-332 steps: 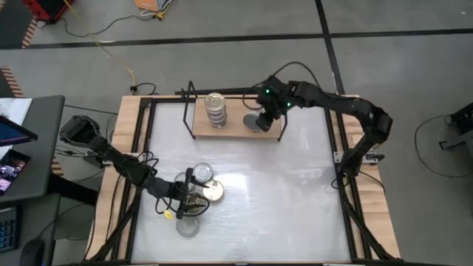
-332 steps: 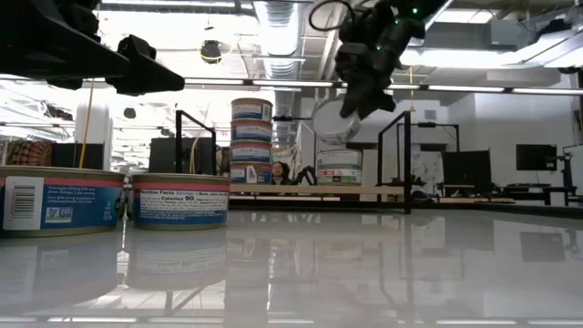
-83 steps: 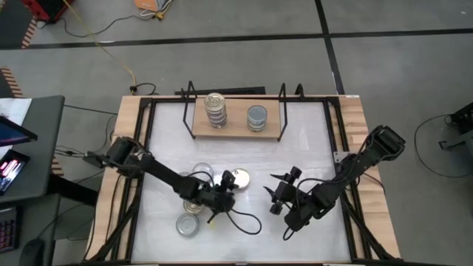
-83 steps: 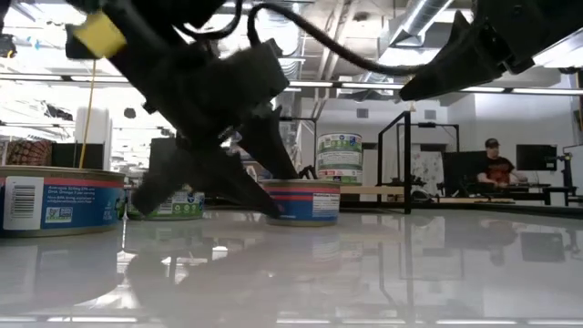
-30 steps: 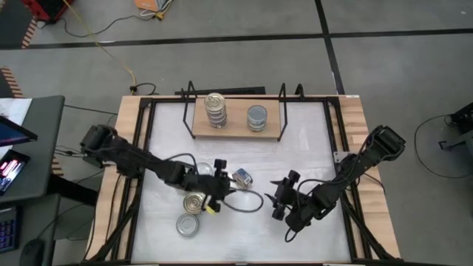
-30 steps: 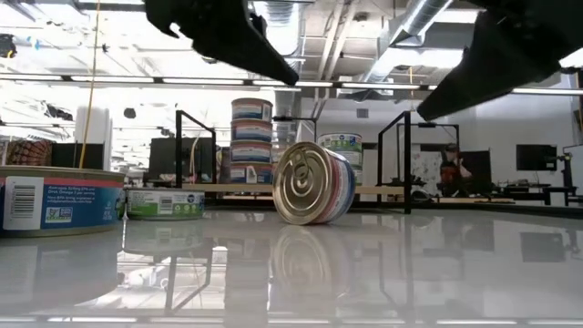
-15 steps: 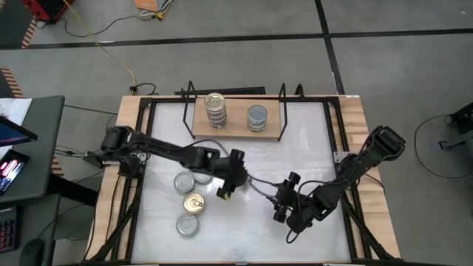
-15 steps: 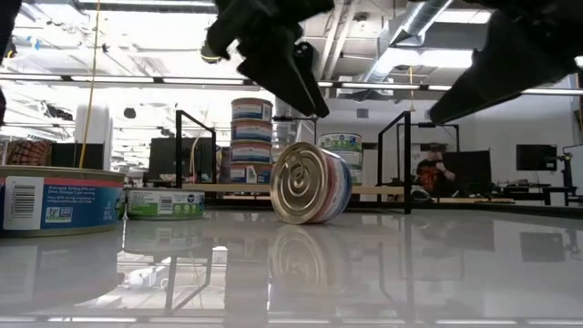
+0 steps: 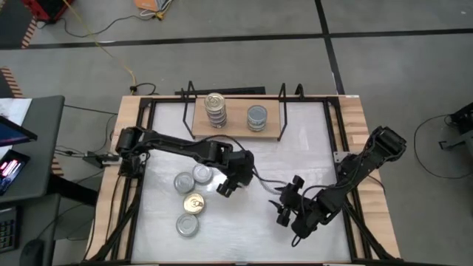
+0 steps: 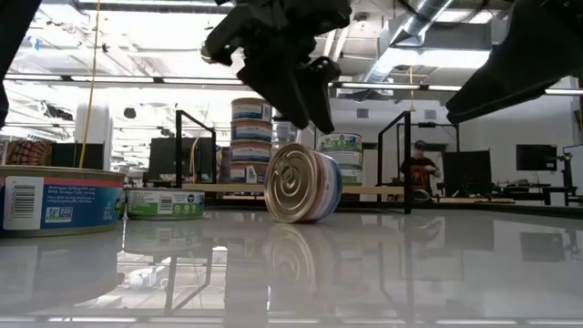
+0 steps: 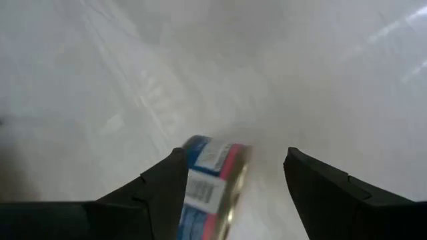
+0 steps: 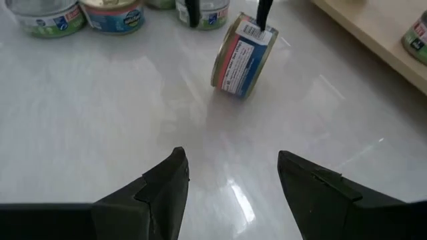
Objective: Stack canned seafood by type on shelf
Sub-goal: Stack the blue-pink tuna can on top of the other blue-pink tuna can on the shelf
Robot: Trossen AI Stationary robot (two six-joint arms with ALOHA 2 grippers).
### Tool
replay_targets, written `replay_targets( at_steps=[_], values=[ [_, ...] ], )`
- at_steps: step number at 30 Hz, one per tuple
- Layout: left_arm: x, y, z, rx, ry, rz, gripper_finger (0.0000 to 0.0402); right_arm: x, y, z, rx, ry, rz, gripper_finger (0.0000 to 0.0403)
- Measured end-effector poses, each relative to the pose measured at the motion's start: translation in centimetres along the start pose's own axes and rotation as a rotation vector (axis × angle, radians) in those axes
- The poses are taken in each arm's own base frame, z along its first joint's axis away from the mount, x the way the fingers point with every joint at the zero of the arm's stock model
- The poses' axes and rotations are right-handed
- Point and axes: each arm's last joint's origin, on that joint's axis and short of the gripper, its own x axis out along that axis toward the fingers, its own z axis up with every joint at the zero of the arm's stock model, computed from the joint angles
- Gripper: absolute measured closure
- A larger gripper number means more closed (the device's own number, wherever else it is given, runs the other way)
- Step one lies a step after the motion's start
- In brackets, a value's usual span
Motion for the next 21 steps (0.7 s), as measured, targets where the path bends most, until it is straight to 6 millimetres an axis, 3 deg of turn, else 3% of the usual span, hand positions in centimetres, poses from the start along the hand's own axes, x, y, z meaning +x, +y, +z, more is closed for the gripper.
replay_targets(
  at_steps=[11,21],
  values=[
    [0.5,-0.3,0.2,0.117,0.026,0.045,0.0100,0.0,0.1,0.1,0.012,-0.020,-0.004,0.0143],
    [1.6,1.2,-2.6,0.092,0.094,0.032,0.0082,0.0,0.1,0.2,0.016,-0.030,-0.008,0.0143]
  ],
)
